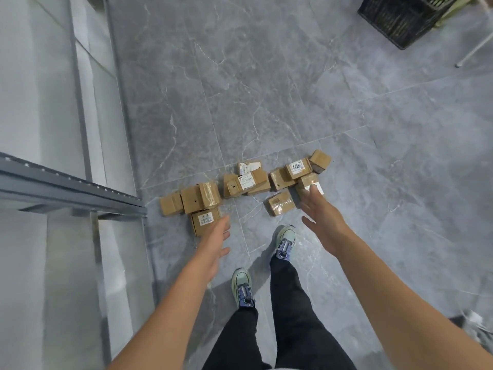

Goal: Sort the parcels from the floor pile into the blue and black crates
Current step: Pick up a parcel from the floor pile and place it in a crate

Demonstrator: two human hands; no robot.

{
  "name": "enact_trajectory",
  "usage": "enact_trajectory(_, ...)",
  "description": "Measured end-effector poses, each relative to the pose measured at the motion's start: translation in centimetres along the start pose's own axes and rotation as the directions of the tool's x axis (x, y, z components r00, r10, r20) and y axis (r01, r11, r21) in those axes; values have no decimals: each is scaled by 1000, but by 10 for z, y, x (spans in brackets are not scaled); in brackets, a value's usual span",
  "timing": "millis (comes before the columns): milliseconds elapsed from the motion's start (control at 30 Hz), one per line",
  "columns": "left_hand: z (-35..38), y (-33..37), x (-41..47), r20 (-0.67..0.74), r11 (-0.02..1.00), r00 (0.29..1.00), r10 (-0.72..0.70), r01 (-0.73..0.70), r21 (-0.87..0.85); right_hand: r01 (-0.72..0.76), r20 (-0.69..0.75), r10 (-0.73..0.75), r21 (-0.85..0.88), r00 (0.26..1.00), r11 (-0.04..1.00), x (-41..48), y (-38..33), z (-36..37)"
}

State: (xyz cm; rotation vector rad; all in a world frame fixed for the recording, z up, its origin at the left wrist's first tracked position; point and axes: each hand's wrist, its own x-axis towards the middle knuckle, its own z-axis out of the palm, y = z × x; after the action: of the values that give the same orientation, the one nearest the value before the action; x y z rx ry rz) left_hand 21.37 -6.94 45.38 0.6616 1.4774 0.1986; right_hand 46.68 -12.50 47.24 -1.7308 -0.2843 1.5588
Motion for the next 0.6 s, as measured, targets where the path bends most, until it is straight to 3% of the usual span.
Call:
enact_trajectory(333,56,39,116,-126,992,984,-122,125,18,-155,37,158,-59,987,986,157,-14,-40)
enact_trajectory(600,75,36,247,-202,965,945,-256,263,11,-289,28,296,-148,955,946,309,17,-34)
